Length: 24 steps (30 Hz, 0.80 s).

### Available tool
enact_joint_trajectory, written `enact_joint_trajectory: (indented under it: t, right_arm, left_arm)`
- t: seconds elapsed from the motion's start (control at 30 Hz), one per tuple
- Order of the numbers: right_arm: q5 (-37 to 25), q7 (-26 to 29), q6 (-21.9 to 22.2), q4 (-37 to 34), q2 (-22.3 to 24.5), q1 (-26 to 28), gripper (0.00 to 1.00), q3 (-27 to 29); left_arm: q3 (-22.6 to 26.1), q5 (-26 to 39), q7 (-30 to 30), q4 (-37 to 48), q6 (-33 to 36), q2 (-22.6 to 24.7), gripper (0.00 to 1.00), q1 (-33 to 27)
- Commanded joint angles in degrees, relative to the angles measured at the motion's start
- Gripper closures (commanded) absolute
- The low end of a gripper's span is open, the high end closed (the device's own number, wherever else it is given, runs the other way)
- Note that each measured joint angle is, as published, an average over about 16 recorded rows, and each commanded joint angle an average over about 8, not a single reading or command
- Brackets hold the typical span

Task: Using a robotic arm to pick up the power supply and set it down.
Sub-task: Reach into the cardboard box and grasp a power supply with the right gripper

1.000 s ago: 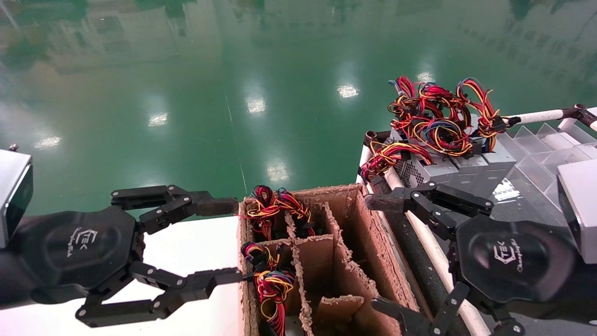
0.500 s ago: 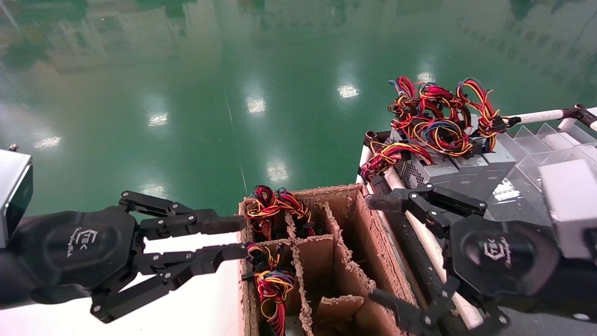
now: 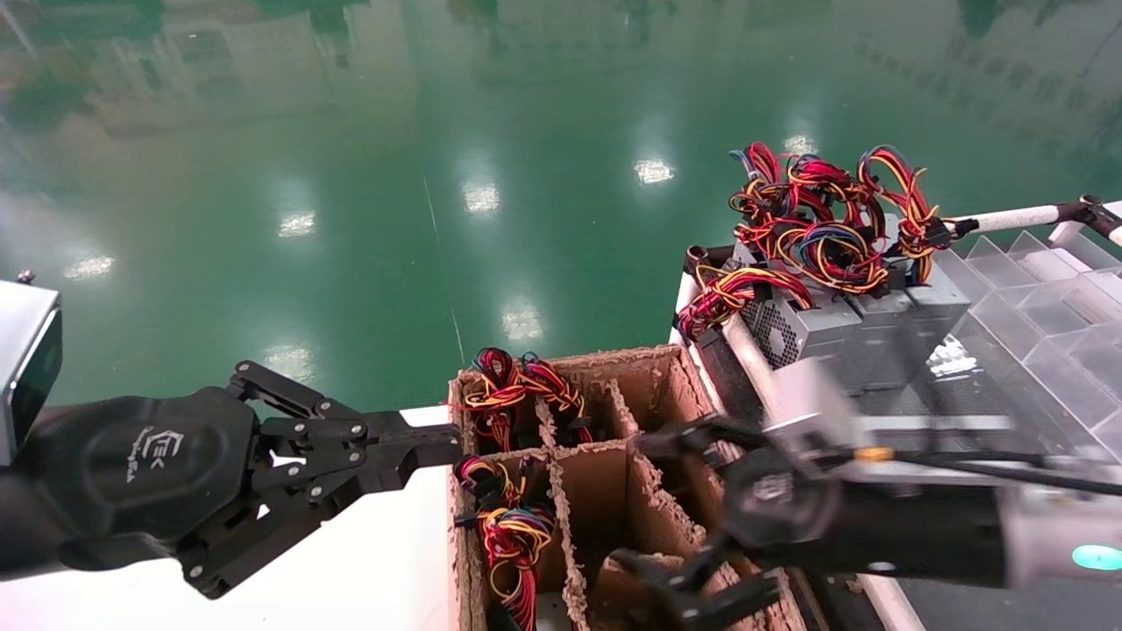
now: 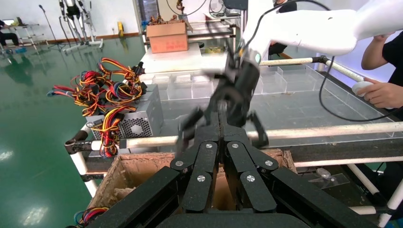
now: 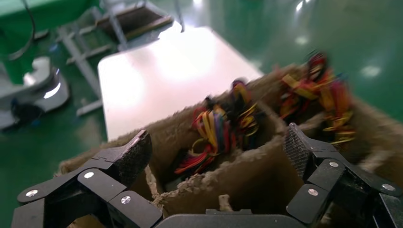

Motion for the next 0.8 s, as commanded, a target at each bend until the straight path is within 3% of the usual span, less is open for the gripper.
enact_joint_trajectory:
  t: [0.03, 0.23, 0.27, 0.3, 0.53, 0.6, 0.8]
  right_arm:
    - [-2.97, 1.00, 0.24, -0.63, -2.24, 1.47, 0.00, -2.08]
    - [-8.83, 2.09, 1.97, -2.40, -7.37, 3.75, 0.00, -5.70]
    - [-9.41, 2.20, 2.23, -2.77, -8.01, 3.99, 0.01, -6.06]
    - [-9.88, 2.28, 2.47, -3.16, -8.59, 4.20, 0.08, -6.35]
    - [-11.58, 2.41, 3.33, -7.13, -12.32, 5.41, 0.92, -7.78]
    - [-11.89, 2.19, 3.36, -8.40, -13.25, 5.69, 1.00, -8.11]
    - [-12.60, 0.93, 3.39, -11.47, -15.01, 6.08, 1.00, -8.77]
  left_arm:
    - [0.00, 0.00, 0.00, 0.00, 0.00, 0.00, 0.93, 0.00]
    - [0.00, 0.00, 0.00, 0.00, 0.00, 0.00, 0.19, 0.00]
    - [0.01, 0.00, 0.00, 0.00, 0.00, 0.00, 0.08, 0.00]
    - [0.01, 0.00, 0.00, 0.00, 0.00, 0.00, 0.01, 0.00]
    - [0.01, -0.01, 0.00, 0.00, 0.00, 0.00, 0.00, 0.00]
    - [0.01, -0.01, 0.01, 0.00, 0.00, 0.00, 0.00, 0.00]
    - [0.01, -0.01, 0.01, 0.00, -0.01, -0.01, 0.00, 0.00]
